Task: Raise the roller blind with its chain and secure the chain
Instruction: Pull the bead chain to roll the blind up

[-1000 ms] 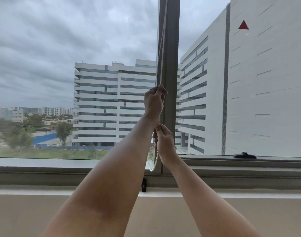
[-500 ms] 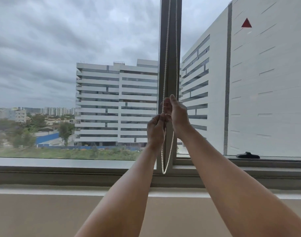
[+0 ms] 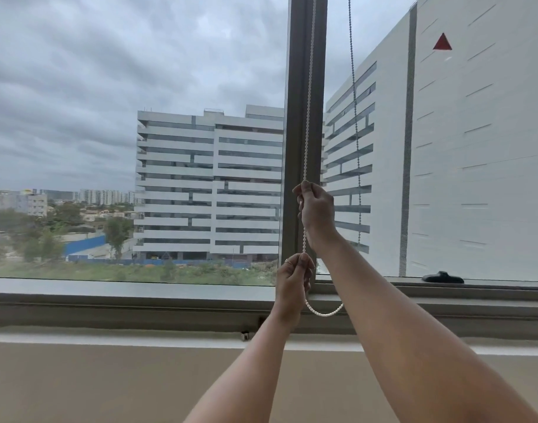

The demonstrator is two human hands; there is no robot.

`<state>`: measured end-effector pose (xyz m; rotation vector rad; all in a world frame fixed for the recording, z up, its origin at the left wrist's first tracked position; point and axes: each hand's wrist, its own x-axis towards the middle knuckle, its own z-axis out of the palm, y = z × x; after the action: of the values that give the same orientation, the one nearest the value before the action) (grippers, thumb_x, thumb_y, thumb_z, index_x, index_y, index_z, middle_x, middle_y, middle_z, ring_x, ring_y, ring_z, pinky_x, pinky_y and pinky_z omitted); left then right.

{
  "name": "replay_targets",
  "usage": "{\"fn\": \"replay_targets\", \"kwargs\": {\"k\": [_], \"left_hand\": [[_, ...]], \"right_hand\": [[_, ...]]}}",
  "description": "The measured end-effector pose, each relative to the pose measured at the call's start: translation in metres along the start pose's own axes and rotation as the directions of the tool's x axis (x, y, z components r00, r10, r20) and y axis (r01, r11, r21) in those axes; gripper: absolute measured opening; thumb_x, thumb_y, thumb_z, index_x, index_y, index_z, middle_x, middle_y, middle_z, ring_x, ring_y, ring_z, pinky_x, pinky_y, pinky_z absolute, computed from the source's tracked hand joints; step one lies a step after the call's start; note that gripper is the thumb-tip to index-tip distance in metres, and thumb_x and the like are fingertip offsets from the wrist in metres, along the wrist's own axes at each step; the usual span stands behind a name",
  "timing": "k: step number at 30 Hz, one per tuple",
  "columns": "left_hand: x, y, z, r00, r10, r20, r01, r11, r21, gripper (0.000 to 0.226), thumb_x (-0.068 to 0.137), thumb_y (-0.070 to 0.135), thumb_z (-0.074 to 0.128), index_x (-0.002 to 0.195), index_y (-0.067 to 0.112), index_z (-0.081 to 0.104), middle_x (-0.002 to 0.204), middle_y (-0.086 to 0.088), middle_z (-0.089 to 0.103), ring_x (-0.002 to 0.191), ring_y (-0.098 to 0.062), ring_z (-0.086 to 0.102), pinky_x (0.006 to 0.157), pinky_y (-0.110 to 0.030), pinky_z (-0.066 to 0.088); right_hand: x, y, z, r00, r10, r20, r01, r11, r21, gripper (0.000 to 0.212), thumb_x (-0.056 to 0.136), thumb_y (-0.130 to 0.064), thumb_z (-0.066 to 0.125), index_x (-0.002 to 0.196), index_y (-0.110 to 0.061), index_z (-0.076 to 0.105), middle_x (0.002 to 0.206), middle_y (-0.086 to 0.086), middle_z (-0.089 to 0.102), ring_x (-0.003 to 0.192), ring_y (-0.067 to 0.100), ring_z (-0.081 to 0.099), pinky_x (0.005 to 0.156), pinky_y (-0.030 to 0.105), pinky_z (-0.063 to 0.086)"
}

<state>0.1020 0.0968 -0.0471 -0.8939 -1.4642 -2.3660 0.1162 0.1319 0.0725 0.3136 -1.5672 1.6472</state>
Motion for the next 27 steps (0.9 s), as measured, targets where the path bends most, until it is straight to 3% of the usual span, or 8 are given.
{"fn": "replay_targets", "kwargs": {"k": [4, 8, 11, 16, 21, 27], "left_hand": [[0.001, 0.000, -0.004, 0.998, -0.027, 0.065, 0.027, 1.000, 0.008, 0.041, 0.097, 0.013, 0.037, 0.061, 0.017, 0.056, 0.043, 0.012, 0.047, 0.041, -0.002, 0.038, 0.044, -0.015, 0.029], [0.011, 0.015, -0.009, 0.993, -0.059, 0.100, 0.054, 0.997, 0.049, 0.041, 0.094, 0.013, 0.036, 0.062, 0.019, 0.061, 0.053, 0.010, 0.061, 0.054, -0.006, 0.054, 0.062, -0.025, 0.040], [0.026, 0.045, -0.001, 0.998, -0.026, 0.062, 0.029, 0.998, -0.051, 0.045, 0.092, 0.013, 0.032, 0.063, 0.022, 0.066, 0.055, 0.010, 0.063, 0.054, -0.001, 0.056, 0.060, -0.023, 0.040], [0.055, 0.105, 0.019, 0.999, 0.043, -0.001, -0.043, 0.994, -0.105, 0.029, 0.097, 0.027, 0.035, 0.085, 0.012, 0.058, 0.075, -0.004, 0.062, 0.068, -0.013, 0.057, 0.059, -0.021, 0.045], [0.065, 0.136, 0.026, 0.994, 0.108, 0.010, -0.108, 0.993, 0.037, 0.023, 0.097, 0.017, 0.040, 0.085, 0.008, 0.057, 0.062, -0.005, 0.058, 0.054, -0.013, 0.054, 0.052, -0.021, 0.042], [0.066, 0.141, 0.028, 0.997, 0.076, 0.009, -0.076, 0.997, 0.022, 0.029, 0.096, 0.016, 0.043, 0.075, 0.009, 0.061, 0.047, 0.002, 0.041, 0.033, -0.005, 0.032, 0.035, -0.017, 0.027]], "right_hand": [[-0.006, 0.003, 0.000, 0.999, -0.042, -0.009, 0.041, 0.999, -0.019, 0.034, 0.096, -0.019, 0.041, 0.066, -0.021, 0.055, 0.066, -0.001, 0.047, 0.052, 0.008, 0.036, 0.041, 0.017, 0.028], [-0.010, 0.004, -0.001, 0.999, -0.050, 0.014, 0.050, 0.999, -0.018, 0.034, 0.096, -0.021, 0.041, 0.065, -0.023, 0.054, 0.059, -0.004, 0.043, 0.049, 0.009, 0.032, 0.040, 0.016, 0.027], [-0.015, 0.007, -0.001, 0.998, -0.063, 0.001, 0.063, 0.997, -0.046, 0.035, 0.096, -0.020, 0.043, 0.062, -0.024, 0.054, 0.059, -0.006, 0.048, 0.055, 0.008, 0.041, 0.053, 0.020, 0.034], [-0.030, 0.020, -0.001, 0.999, -0.036, 0.029, 0.036, 0.999, 0.008, 0.032, 0.094, -0.013, 0.042, 0.070, -0.025, 0.061, 0.070, -0.003, 0.060, 0.069, 0.012, 0.054, 0.064, 0.026, 0.042], [-0.037, 0.021, 0.000, 0.999, -0.038, 0.032, 0.038, 0.999, 0.004, 0.038, 0.093, -0.010, 0.042, 0.061, -0.024, 0.055, 0.060, -0.007, 0.050, 0.056, 0.006, 0.039, 0.053, 0.020, 0.029], [-0.042, 0.016, 0.005, 0.998, -0.019, 0.061, 0.015, 0.997, 0.070, 0.042, 0.095, -0.017, 0.045, 0.054, -0.026, 0.052, 0.039, -0.017, 0.044, 0.046, 0.002, 0.030, 0.049, 0.024, 0.024]]}}
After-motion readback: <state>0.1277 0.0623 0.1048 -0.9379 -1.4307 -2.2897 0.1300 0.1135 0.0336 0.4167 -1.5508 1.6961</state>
